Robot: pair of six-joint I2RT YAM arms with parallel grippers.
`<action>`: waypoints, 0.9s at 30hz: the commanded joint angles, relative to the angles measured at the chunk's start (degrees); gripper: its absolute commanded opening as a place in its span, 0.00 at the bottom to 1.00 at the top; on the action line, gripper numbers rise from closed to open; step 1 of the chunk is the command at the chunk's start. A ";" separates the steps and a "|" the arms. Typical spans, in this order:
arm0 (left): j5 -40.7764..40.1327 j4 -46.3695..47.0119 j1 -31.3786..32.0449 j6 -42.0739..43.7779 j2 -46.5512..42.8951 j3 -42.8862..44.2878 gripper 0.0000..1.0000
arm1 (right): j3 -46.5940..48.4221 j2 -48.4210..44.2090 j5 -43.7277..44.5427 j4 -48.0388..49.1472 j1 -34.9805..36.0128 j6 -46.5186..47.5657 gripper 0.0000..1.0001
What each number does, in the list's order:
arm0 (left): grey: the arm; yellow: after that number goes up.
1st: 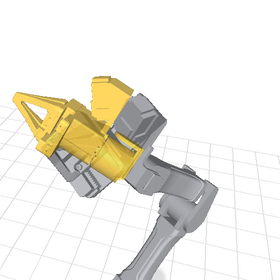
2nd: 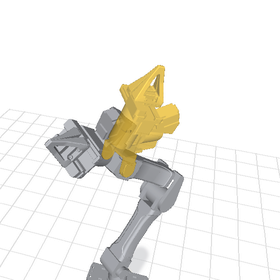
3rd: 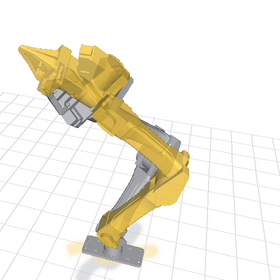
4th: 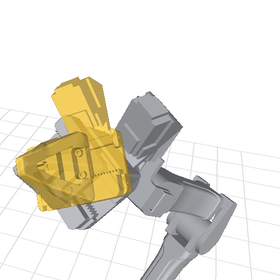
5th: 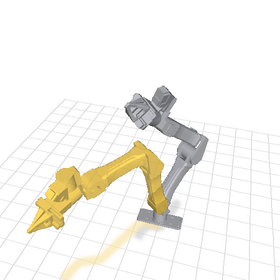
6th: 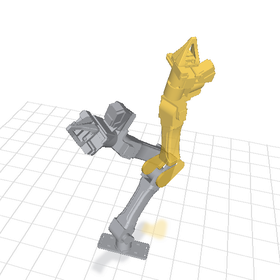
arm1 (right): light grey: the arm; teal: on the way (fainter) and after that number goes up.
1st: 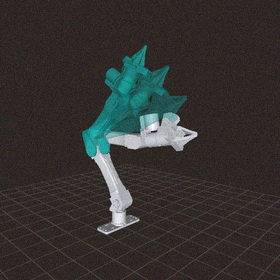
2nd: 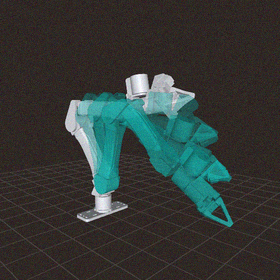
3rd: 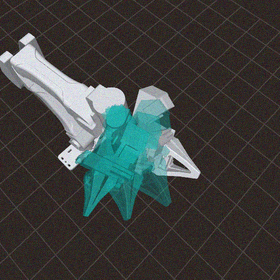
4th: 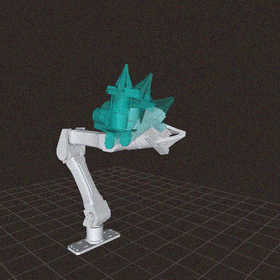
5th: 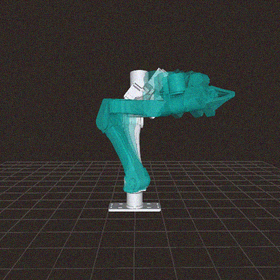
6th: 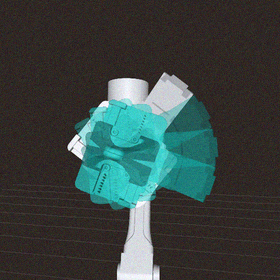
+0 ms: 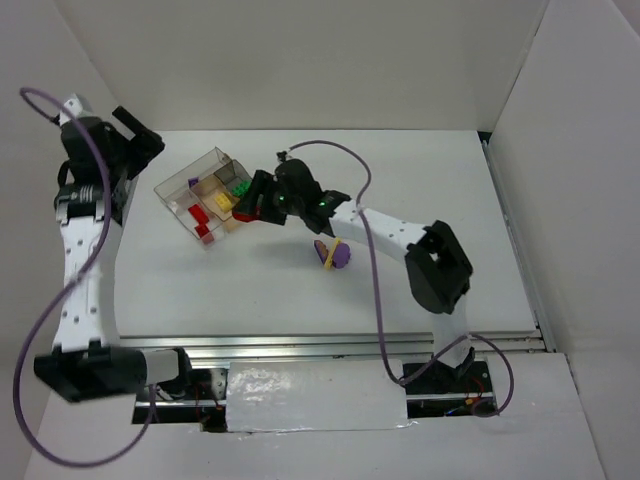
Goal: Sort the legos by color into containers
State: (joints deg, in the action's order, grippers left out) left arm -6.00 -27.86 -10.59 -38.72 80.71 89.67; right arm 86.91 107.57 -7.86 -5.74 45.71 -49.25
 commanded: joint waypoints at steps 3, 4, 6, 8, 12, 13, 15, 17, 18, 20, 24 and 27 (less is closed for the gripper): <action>3.54 -5.63 -0.40 8.56 -16.60 -12.75 1.00 | 18.70 18.06 -3.12 10.29 2.45 -12.69 0.00; 3.10 -5.19 -0.22 10.23 -18.37 -15.20 0.99 | 24.56 20.64 -3.30 10.92 2.80 -13.32 0.00; -0.40 -3.88 1.79 9.37 -23.11 -18.20 1.00 | 31.18 27.56 -2.69 9.36 3.50 -14.81 0.00; 0.19 0.33 2.59 9.80 -27.08 -22.68 0.99 | 40.15 33.56 -2.60 6.89 3.68 -15.52 0.02; -2.00 0.53 2.59 9.19 -28.76 -23.66 0.99 | 43.78 36.75 0.02 6.70 3.94 -17.71 0.08; -1.74 0.17 2.68 9.19 -28.85 -23.58 0.99 | 43.17 36.66 0.47 7.31 3.86 -17.89 0.10; -0.60 0.61 2.77 9.10 -29.73 -24.54 0.99 | 43.51 37.88 0.30 8.02 3.94 -18.24 0.14; -0.59 0.70 2.77 9.10 -29.91 -25.41 0.99 | 47.27 39.64 -1.37 7.41 4.12 -18.16 0.22; -1.20 0.26 2.77 9.10 -29.47 -25.42 0.99 | 48.43 41.13 -1.63 6.19 4.21 -18.07 0.23; -1.03 0.17 2.77 9.10 -28.94 -25.33 0.99 | 48.88 41.49 -1.90 6.18 4.65 -17.98 0.25; 0.11 0.52 2.68 9.01 -28.85 -25.51 0.99 | 46.07 40.09 -1.20 6.44 4.91 -17.37 0.29; 0.29 0.26 2.68 9.01 -28.85 -25.51 0.99 | 45.36 39.91 -1.46 6.18 5.00 -17.63 0.33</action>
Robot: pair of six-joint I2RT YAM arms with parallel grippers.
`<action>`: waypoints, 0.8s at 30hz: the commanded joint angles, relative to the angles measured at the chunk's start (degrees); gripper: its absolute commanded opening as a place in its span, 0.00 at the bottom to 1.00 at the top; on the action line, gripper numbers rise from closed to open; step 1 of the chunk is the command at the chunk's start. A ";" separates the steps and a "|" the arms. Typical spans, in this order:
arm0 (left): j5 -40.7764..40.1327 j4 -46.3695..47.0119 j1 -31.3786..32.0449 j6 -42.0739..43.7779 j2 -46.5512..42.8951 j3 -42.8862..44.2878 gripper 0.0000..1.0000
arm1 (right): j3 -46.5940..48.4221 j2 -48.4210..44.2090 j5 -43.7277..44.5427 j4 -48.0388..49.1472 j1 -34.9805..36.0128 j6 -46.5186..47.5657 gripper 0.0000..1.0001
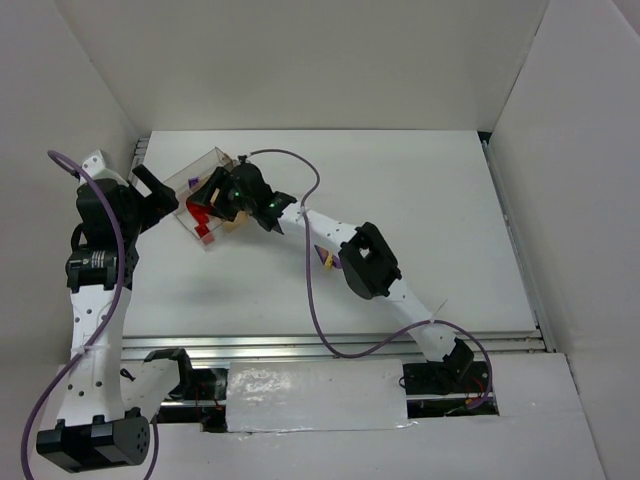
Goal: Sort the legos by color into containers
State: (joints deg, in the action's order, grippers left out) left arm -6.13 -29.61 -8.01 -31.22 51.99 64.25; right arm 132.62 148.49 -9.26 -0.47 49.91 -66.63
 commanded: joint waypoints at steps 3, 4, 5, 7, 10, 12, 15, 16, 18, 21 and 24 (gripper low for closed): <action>-0.02 2.01 0.10 1.52 -0.39 -0.26 1.00 | -0.34 -1.09 -0.50 0.91 1.42 -0.52 0.37; -0.37 2.01 0.19 1.60 -0.48 -0.26 1.00 | -0.34 -1.18 -0.15 0.56 1.59 -0.34 0.40; -0.37 1.92 0.10 1.60 -0.66 -0.26 1.00 | -0.60 -1.44 0.37 -0.66 1.85 -0.17 0.41; -0.11 2.01 0.10 1.69 -0.83 -0.44 0.99 | -2.18 -1.97 0.21 -0.06 1.86 -0.51 0.43; 0.33 2.10 0.10 1.95 -1.27 -0.53 1.00 | -2.36 -2.23 0.20 -0.76 1.86 -0.52 0.52; 0.16 2.01 0.10 2.04 -1.27 -0.53 0.99 | -2.36 -2.24 0.29 -1.02 1.86 -0.34 0.58; 0.77 2.27 0.10 2.13 -1.45 -0.61 1.00 | -2.19 -2.32 0.38 -1.29 1.77 -0.17 0.61; 0.86 2.27 0.10 2.22 -1.45 -0.70 0.99 | -2.01 -2.41 0.29 -1.46 1.86 0.10 0.66; 1.21 2.45 0.10 2.31 -1.27 -0.79 1.00 | -1.31 -2.76 0.20 -1.64 1.86 0.62 0.78; 1.65 2.62 0.10 2.39 -1.27 -0.88 0.99 | -1.31 -4.86 0.47 -1.82 1.77 1.59 0.79; 2.00 2.62 0.10 2.48 -1.27 -0.97 1.00 | -1.49 -6.80 0.64 -1.55 1.33 2.56 1.00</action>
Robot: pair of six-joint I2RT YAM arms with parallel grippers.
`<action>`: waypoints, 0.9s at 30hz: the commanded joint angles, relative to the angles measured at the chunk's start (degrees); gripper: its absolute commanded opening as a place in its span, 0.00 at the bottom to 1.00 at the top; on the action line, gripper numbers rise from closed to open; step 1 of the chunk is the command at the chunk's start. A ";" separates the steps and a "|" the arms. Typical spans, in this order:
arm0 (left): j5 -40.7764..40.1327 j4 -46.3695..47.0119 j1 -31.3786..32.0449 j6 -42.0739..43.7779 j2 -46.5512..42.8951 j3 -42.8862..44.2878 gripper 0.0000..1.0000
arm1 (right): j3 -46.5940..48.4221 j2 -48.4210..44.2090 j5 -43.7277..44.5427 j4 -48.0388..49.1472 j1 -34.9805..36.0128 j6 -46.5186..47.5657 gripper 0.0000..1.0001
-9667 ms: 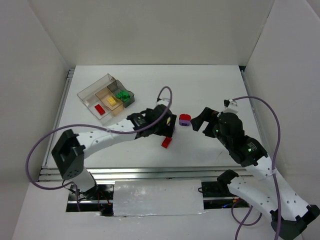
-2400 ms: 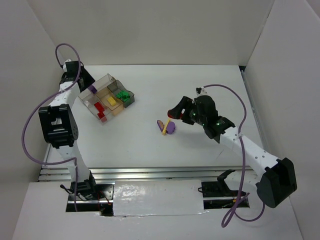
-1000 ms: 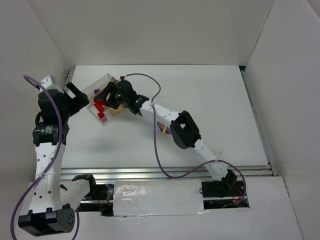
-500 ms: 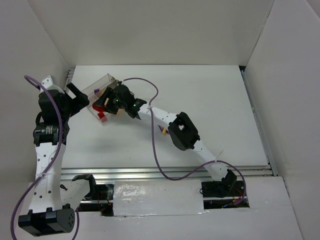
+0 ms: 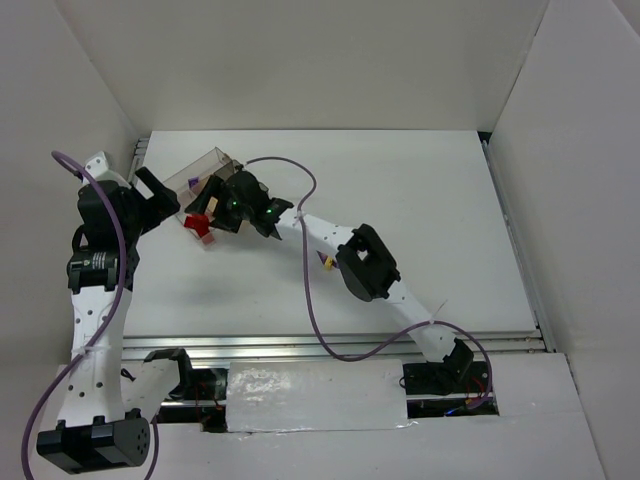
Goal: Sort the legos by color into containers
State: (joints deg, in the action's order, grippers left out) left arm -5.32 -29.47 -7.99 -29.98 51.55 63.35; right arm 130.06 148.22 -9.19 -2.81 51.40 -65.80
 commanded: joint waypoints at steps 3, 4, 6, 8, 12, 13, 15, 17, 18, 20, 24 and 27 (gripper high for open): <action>1.02 2.58 0.08 1.24 -1.01 -0.16 1.00 | 0.90 -7.94 0.75 0.52 -0.59 2.34 1.00; 1.02 2.58 -0.01 1.32 -1.01 -0.16 0.99 | 0.55 -8.38 0.75 0.35 -0.68 2.60 1.00; 0.58 2.58 -0.10 1.15 -1.01 -0.07 1.00 | -1.63 -10.83 0.67 0.35 -1.03 2.87 1.00; 0.66 2.49 -0.18 1.24 -0.84 -0.07 1.00 | -5.23 -14.00 0.93 1.66 -1.47 4.01 1.00; 3.37 3.54 -0.19 1.67 -0.49 -0.86 0.99 | -20.09 -28.90 6.36 -1.47 -1.56 15.13 1.00; 4.43 4.42 -0.19 2.02 -0.22 -1.04 1.00 | -22.28 -31.39 8.55 -3.59 -1.74 17.52 1.00; 7.76 5.04 0.16 2.38 0.57 -1.30 1.00 | -28.18 -38.69 15.50 -11.20 -2.18 23.86 1.00; 9.79 5.48 0.52 2.99 1.18 -1.21 1.00 | -34.04 -44.82 20.07 -16.24 -2.79 26.94 1.00; 10.76 5.48 0.95 3.17 2.05 -1.13 1.00 | -36.00 -46.69 23.74 -20.88 -3.58 29.04 1.00; 12.61 5.22 1.74 3.43 3.46 -0.69 0.99 | -41.26 -51.25 29.55 -28.34 -5.41 27.93 1.00; 13.85 2.67 5.69 3.70 7.24 1.59 1.00 | -53.83 -59.88 29.93 -30.42 -10.68 24.50 1.00; 8.41 -0.58 13.59 1.78 10.67 3.44 1.00 | -63.24 -65.07 25.82 -26.47 -15.25 23.26 1.00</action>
State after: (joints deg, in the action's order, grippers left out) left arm 4.29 -28.40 -0.10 -28.42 60.12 63.44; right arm 72.58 85.32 16.29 -26.52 39.40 -42.00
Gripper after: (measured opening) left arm 0.995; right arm 0.997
